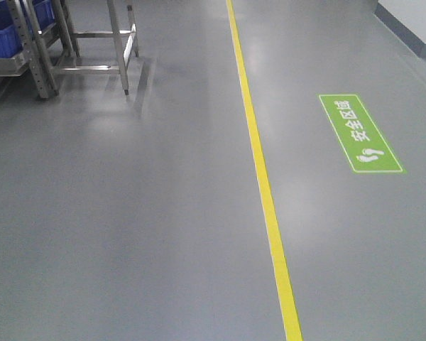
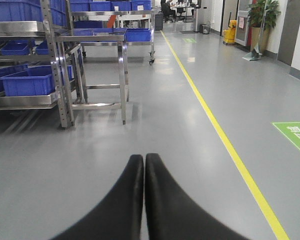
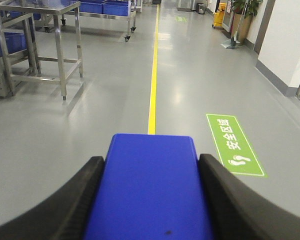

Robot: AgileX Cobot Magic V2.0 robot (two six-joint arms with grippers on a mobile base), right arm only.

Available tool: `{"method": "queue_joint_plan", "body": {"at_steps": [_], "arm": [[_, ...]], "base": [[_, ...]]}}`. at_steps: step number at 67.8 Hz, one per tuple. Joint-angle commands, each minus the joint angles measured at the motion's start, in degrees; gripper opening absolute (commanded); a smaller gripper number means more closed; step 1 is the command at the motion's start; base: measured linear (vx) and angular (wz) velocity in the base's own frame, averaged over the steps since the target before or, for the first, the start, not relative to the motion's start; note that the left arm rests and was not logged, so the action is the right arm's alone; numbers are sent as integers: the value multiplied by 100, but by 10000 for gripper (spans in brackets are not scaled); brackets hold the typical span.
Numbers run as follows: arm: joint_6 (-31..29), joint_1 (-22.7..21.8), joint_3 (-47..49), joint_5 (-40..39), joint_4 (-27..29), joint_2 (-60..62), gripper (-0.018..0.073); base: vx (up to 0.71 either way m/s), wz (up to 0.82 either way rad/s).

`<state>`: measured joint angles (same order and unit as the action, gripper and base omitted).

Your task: Pour parts from conveyor to right shelf

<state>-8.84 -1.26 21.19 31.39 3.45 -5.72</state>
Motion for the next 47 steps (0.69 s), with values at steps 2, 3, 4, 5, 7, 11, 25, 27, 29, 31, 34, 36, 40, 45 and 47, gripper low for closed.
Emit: {"method": "queue_joint_plan", "body": {"at_steps": [2,3,4,5,7,11,25,27,29,31,34,36,40,45,47], "arm": [[-11,-32,160,-471,-15,-65,-6],[-11,-32,160,-471,-15,-65,-6],[-11,-32,160,-471,-15,-65,-6],[-11,-32,160,-471,-15,-65,-6],[-11,-32,160,-471,-15,-65,-6],[-11,-32,160,-471,-15,-65,-6],[-11,-32,160,-471,-15,-65,-6],[-11,-32,160,-471,-15,-65,-6],[-11,-32,160,-471,-15,-65,-6],[-11,-32,160,-471,-15,-65,-6],[-11,-32,160,-471,-15,-65,-6],[-11,-32,160,-471,-15,-65,-6],[-6,-32,160,-471,-15,-65,-6],[2,-32,160,-471,-15,-65,-6],[2,-32,160,-471,-15,-65,-6]], "base": [[65,-3],[65,-4],[65,-4],[65,-4],[65,-5],[65,-6],[67,-10],[68,-12],[68,-12],[69,-11],[69,-11],[69,-10],[70,-10],[72,-9],[73,-9]]}}
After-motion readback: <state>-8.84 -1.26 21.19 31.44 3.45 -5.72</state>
